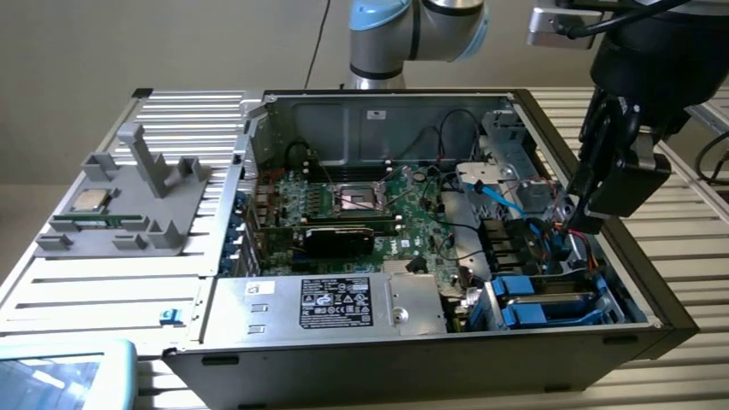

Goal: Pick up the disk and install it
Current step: 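Insert the first disk wire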

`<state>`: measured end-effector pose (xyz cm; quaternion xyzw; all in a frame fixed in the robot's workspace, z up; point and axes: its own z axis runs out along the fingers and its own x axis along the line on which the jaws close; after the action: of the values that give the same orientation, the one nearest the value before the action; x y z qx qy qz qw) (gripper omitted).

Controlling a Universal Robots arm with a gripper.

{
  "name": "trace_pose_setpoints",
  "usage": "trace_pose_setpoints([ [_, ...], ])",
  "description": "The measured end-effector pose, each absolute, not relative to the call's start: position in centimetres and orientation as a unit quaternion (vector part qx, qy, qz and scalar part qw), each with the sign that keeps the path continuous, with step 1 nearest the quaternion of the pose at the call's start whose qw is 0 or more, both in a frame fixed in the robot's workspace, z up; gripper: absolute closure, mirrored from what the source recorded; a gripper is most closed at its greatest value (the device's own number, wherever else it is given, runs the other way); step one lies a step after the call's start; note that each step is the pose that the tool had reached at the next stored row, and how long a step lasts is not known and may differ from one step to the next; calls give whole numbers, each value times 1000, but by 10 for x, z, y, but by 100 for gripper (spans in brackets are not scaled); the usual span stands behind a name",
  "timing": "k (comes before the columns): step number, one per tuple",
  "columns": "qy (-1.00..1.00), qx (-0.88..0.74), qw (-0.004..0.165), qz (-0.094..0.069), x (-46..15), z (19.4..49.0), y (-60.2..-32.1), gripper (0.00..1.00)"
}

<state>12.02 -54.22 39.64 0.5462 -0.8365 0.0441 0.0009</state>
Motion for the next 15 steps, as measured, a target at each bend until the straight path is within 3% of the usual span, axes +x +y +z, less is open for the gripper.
trace_pose_setpoints([
  [15,-837,546,1,43,120,396,-552,44],
])
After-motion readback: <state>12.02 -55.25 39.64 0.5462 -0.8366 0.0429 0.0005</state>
